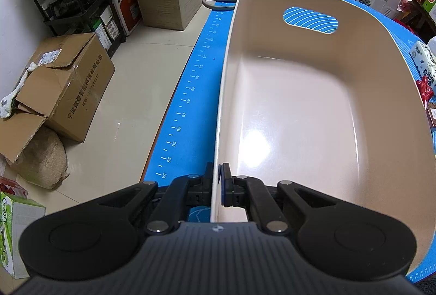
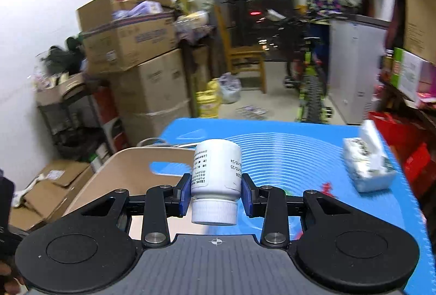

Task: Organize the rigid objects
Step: 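Grasp the white pill bottle with the right tool and lift it, then lower the pill bottle into the basket and open the right tool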

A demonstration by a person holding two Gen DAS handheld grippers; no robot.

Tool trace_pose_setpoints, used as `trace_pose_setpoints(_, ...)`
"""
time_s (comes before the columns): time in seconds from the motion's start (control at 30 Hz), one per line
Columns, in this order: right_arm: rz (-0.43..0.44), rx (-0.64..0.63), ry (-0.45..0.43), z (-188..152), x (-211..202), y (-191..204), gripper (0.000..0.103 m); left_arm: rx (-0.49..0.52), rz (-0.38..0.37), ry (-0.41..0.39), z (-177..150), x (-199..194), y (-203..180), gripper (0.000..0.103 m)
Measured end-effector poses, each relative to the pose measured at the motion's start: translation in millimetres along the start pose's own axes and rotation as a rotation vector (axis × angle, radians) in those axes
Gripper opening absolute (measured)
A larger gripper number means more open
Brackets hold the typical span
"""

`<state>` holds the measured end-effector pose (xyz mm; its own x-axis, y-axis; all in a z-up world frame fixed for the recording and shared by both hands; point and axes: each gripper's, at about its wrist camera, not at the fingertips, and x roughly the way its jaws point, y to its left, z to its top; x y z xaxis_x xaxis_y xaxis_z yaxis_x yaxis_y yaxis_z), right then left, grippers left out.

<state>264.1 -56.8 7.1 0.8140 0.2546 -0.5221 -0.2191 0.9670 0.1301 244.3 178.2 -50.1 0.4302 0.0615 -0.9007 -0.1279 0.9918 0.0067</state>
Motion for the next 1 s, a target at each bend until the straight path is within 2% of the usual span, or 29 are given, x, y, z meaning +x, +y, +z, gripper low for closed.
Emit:
trace_pose_setpoints(0.2,0.051,-0.057,0.108,-12,35,37,0.044,0.001,0.002,-0.002,-1,0,-1,0.006)
trace_pose_setpoints(0.33,0.059,-0.112,0.213,-27,58,58,0.044,0.005,0.005,-0.002,-1,-1,-2,0.006)
trace_pose_setpoints(0.47,0.055,-0.14,0.317,-42,79,69,0.044,0.005,0.006,-0.003,-2,-1,-4,0.006)
trace_pose_setpoints(0.63,0.064,-0.177,0.397,-52,87,79,0.044,0.008,0.007,-0.005,-1,-1,-5,0.006)
trace_pose_setpoints(0.77,0.08,-0.174,0.42,-56,88,82,0.044,0.008,0.007,-0.005,-1,0,-6,0.006)
trace_pose_setpoints(0.8,0.085,-0.163,0.414,-54,87,80,0.049,0.008,0.007,-0.005,-1,-1,-6,0.006)
trace_pose_setpoints(1.0,0.132,-0.102,0.345,-38,70,63,0.051,0.007,0.007,-0.004,-1,-1,-6,0.006)
